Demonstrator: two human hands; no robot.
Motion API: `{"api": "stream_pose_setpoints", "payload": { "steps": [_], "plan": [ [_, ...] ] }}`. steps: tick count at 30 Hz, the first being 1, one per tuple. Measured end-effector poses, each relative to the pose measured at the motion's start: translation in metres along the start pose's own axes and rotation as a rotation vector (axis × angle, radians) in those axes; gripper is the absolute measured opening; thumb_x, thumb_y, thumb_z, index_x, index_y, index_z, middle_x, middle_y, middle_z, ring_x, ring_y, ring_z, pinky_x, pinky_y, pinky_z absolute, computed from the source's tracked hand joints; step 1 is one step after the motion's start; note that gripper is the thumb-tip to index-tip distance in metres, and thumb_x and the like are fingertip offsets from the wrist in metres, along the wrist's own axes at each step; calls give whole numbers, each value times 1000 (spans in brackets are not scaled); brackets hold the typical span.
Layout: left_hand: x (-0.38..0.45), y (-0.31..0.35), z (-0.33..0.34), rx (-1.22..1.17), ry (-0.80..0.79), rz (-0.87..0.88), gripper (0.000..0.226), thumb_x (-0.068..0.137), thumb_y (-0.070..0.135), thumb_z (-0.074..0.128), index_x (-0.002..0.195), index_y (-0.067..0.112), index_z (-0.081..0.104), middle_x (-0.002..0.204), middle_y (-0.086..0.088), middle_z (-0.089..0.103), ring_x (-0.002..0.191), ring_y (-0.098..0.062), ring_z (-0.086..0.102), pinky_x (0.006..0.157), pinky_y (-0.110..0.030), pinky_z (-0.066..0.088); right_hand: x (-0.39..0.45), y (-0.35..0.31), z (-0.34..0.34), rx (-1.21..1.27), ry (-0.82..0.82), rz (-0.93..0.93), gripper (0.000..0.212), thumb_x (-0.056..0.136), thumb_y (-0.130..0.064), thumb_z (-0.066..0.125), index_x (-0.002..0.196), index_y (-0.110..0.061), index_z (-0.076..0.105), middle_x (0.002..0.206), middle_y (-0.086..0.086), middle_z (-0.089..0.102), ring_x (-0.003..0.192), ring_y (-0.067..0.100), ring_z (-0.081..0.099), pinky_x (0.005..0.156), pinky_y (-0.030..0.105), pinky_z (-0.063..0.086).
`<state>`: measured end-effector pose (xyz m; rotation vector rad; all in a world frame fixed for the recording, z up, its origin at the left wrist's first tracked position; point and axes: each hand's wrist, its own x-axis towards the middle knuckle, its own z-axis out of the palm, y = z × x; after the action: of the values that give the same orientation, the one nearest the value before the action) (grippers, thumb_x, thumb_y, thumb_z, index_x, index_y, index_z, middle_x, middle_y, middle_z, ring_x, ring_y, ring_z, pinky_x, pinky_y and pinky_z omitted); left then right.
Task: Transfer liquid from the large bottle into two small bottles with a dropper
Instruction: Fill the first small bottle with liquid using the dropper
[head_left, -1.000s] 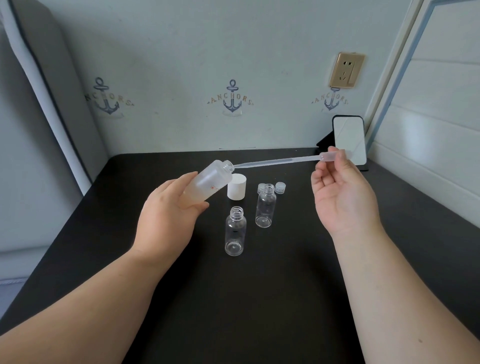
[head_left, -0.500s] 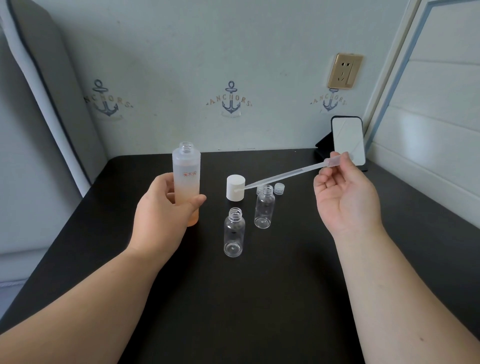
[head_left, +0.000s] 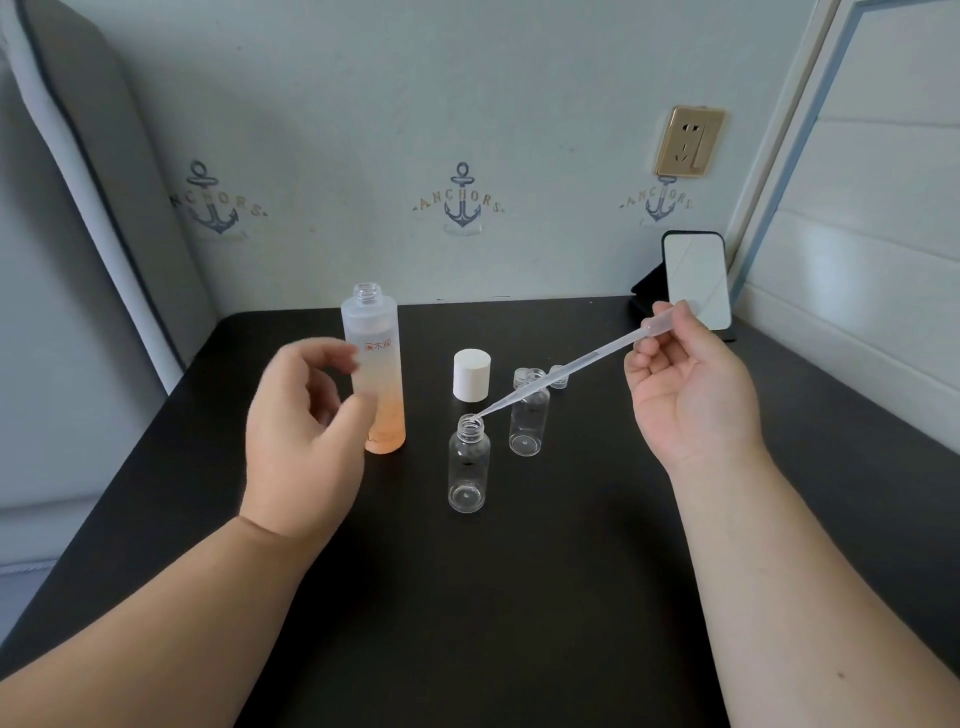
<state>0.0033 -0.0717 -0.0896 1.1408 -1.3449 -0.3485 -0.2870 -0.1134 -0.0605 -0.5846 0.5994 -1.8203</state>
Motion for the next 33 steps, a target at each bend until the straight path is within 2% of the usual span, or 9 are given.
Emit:
{"api": "stream_pose_setpoints", "payload": {
  "steps": [3,5,7,9,12,16,18,24,33],
  "plan": [
    [-8,6,5,-56,-267,51,21,81,38,65,102,34,67,93,10,70,69,-13,57,66,-26,51,0,1,0,-11,-2,2,14,97,-15,65,98,-3,72,76,4,67,62,13,58,60,22,50],
    [-9,6,9,18,-500,32,40,77,57,68,111,36,68,93,18,70,70,-15,58,69,-25,52,0,2,0,-13,-8,2,14,97,-15,65,97,-4,73,77,4,67,62,13,58,61,23,50],
    [-10,4,14,150,-668,10,53,72,69,73,116,41,64,84,27,65,70,-9,58,65,-14,46,1,2,-1,-14,-14,-4,14,96,-15,65,93,-4,74,77,4,66,63,13,58,61,23,50],
    [-11,2,20,249,-734,6,46,72,63,78,111,44,62,82,22,64,70,-6,59,63,-15,47,1,2,-1,-14,-20,-9,15,96,-15,65,92,-4,75,77,5,66,62,13,57,61,22,50],
    [-9,0,23,268,-724,-6,30,78,45,82,101,40,64,80,12,68,71,-8,62,66,-22,52,2,1,-1,-27,-32,-16,19,96,-15,65,86,-6,79,78,4,67,63,12,58,62,22,50],
    [-6,0,17,275,-685,77,25,81,40,80,97,45,61,83,28,65,75,-6,60,64,-12,46,3,1,-2,-40,-54,-32,20,95,-14,66,82,-7,80,83,4,68,65,12,57,63,23,50],
    [-4,-2,16,263,-682,99,26,83,41,77,101,48,61,86,26,67,77,-7,59,67,-12,46,3,2,-2,-20,-63,-22,15,95,-13,67,91,-5,78,82,6,67,66,13,57,64,24,50],
    [-3,-7,15,253,-679,166,41,83,45,75,108,68,53,88,17,65,81,-2,59,72,-8,42,1,5,-3,-88,-117,4,21,95,-15,65,81,-7,79,87,3,70,66,12,57,62,23,49],
    [-6,-6,16,281,-668,208,51,83,39,79,123,56,53,94,25,63,82,7,58,73,-3,40,4,10,-6,-129,-100,14,17,97,-11,63,86,-6,74,80,1,72,59,11,54,60,22,49]
  ]
}}
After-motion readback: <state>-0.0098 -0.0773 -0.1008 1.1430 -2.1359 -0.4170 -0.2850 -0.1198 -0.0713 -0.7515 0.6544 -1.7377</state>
